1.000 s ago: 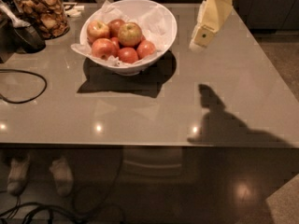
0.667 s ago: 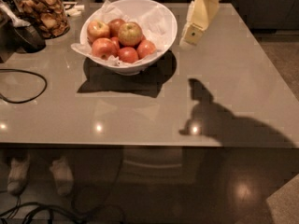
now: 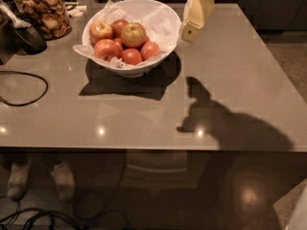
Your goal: Pick apple from white bowl
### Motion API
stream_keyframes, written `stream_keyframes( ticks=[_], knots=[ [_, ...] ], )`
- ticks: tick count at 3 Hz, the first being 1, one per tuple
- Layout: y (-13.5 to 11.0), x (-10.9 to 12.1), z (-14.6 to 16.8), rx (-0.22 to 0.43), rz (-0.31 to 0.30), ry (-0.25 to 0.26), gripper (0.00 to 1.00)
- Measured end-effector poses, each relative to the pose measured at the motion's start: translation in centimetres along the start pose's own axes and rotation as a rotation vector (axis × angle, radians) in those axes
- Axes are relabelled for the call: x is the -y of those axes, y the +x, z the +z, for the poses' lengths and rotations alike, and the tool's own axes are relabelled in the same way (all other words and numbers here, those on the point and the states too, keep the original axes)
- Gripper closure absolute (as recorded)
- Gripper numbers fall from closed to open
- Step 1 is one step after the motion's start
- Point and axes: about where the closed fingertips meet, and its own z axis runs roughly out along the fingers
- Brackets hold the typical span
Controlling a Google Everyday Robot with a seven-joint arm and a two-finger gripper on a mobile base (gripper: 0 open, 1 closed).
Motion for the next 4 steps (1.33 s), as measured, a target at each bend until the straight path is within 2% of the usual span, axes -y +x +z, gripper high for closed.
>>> stream_keyframes(
  ticks=[1,2,4],
  knots=[
    [-0.7,1.5,0.8,0.078,0.057,0.001,0.00],
    [-2.3,3.4,2.1,0.152,0.098,-0.019,0.00],
    [-5.4,5.3,4.9,0.191,0.095,-0.069,0.00]
  ],
)
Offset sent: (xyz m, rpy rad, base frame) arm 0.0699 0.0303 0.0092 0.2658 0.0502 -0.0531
